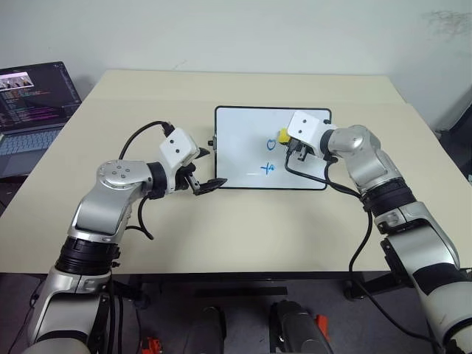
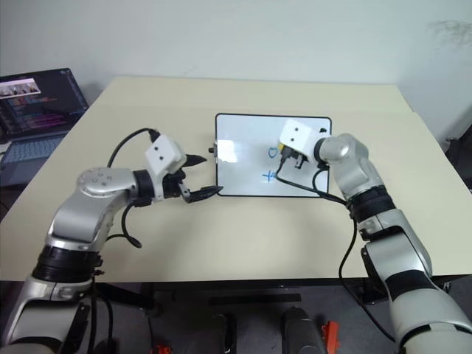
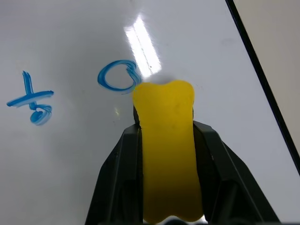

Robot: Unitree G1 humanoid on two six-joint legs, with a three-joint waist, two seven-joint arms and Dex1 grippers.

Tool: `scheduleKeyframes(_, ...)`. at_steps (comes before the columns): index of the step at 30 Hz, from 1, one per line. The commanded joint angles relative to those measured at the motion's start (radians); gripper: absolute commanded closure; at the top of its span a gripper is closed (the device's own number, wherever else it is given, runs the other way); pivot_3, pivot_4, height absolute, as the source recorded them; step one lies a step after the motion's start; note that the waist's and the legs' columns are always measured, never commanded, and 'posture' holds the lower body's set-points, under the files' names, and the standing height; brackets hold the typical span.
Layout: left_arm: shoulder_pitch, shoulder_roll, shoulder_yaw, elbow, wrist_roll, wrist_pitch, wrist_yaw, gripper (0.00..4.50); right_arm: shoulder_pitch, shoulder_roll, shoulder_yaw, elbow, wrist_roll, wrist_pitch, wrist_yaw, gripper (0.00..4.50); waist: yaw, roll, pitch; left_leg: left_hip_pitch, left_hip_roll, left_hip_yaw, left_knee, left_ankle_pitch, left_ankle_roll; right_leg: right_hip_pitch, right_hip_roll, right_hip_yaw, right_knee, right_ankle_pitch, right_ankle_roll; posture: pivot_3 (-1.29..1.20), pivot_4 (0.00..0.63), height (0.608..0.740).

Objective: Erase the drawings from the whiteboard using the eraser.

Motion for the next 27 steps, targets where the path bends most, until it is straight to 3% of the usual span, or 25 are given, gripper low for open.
scheduleKeyframes(1, -0.009, 0.006, 0.018, -0.044, -0.003, 0.001, 0.009, 0.0, -0.028, 0.034, 0.038, 0.012, -0.024, -0.003, 0.012, 3.41, -0.002, 0.0, 0.0, 0.0, 0.0, 0.0, 0.001, 0.0, 0.0, 0.0, 0.0, 0.0, 0.0, 0.0, 0.0, 0.0, 0.15, 0.74)
scheduleKeyframes(9, -0.012, 0.001, 0.015, -0.053, -0.003, 0.007, 0.018, 0.0, -0.05, 0.091, 0.06, 0.029, -0.034, -0.001, 0.015, 3.41, -0.008, 0.0, 0.0, 0.001, 0.001, -0.001, 0.002, 0.0, 0.0, 0.001, 0.001, 0.0, 0.002, 0.001, -0.001, 0.0, 0.15, 0.74)
scheduleKeyframes(22, -0.022, 0.001, 0.013, -0.044, -0.003, 0.002, 0.02, 0.0, -0.102, -0.047, 0.042, 0.195, -0.062, -0.041, -0.02, 3.41, 0.003, 0.0, 0.0, 0.001, 0.0, 0.0, 0.006, 0.0, 0.0, 0.003, 0.0, 0.0, 0.0, 0.001, -0.001, 0.0, 0.15, 0.74)
scheduleKeyframes(27, -0.02, 0.001, 0.014, -0.048, -0.004, 0.001, 0.019, 0.0, -0.111, -0.037, 0.049, 0.206, -0.055, -0.058, -0.013, 3.41, 0.002, -0.001, 0.0, 0.001, 0.0, 0.0, 0.006, 0.0, 0.0, 0.003, 0.0, 0.0, 0.0, 0.001, -0.001, 0.0, 0.15, 0.74)
